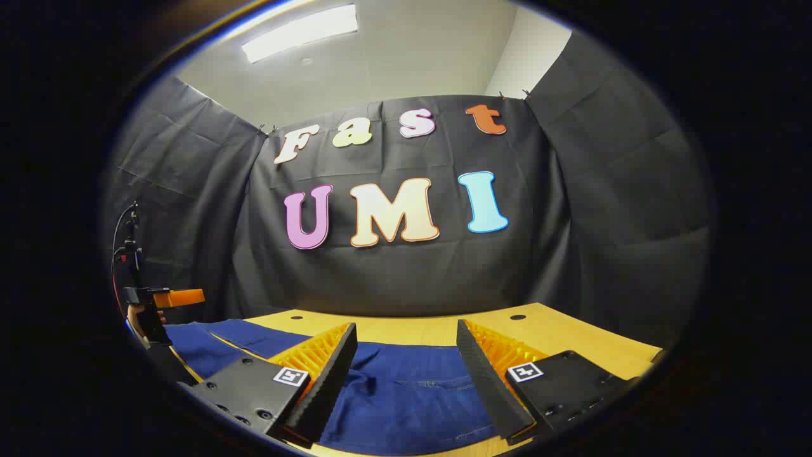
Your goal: Grasp the waist and the cuffs of the jeans and fold them to make the two legs overlap; first hold the waist and fold one-third of the jeans toward the cuffs, then hold the cuffs and fold the remaining one-third in the same direction to finish folding.
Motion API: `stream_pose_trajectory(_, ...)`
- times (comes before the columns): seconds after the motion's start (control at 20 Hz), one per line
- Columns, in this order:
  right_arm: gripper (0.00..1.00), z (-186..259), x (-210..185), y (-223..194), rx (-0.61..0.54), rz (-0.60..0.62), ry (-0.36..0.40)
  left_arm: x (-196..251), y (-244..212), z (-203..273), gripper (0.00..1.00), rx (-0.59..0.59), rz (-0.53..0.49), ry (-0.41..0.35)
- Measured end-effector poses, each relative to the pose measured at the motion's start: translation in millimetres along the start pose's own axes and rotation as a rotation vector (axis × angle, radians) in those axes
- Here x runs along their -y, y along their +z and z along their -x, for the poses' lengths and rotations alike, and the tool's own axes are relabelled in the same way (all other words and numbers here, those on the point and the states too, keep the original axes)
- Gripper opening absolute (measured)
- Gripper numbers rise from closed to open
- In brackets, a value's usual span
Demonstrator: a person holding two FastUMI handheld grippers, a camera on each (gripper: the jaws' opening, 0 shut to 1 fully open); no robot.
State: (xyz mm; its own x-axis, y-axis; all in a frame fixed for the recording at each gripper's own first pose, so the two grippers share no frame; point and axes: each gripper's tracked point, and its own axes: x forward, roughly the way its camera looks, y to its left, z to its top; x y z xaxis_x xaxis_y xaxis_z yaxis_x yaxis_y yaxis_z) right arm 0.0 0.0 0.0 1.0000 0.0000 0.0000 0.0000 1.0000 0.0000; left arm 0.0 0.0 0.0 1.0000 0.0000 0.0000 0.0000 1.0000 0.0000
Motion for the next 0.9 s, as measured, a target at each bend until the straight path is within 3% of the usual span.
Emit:
stream_pose_trajectory(0.35, 0.98, -7, -10, -1, -0.004, -0.014, 0.016, -24, -4, 6, 0.93, -0.014, -0.082, 0.003)
stream_pose_trajectory(0.75, 0.98, -19, -19, -9, -0.055, 0.0, 0.046, -96, 13, 37, 0.96, -0.062, -0.289, 0.061)
stream_pose_trajectory(0.8, 0.98, -20, -20, -11, -0.064, -0.004, 0.047, -106, 13, 43, 1.0, -0.08, -0.301, 0.062)
stream_pose_trajectory(0.85, 0.98, -22, -21, -14, -0.075, -0.013, 0.05, -118, 14, 49, 0.96, -0.101, -0.329, 0.067)
stream_pose_trajectory(0.9, 0.98, -23, -22, -16, -0.084, -0.026, 0.053, -131, 14, 57, 1.0, -0.125, -0.38, 0.072)
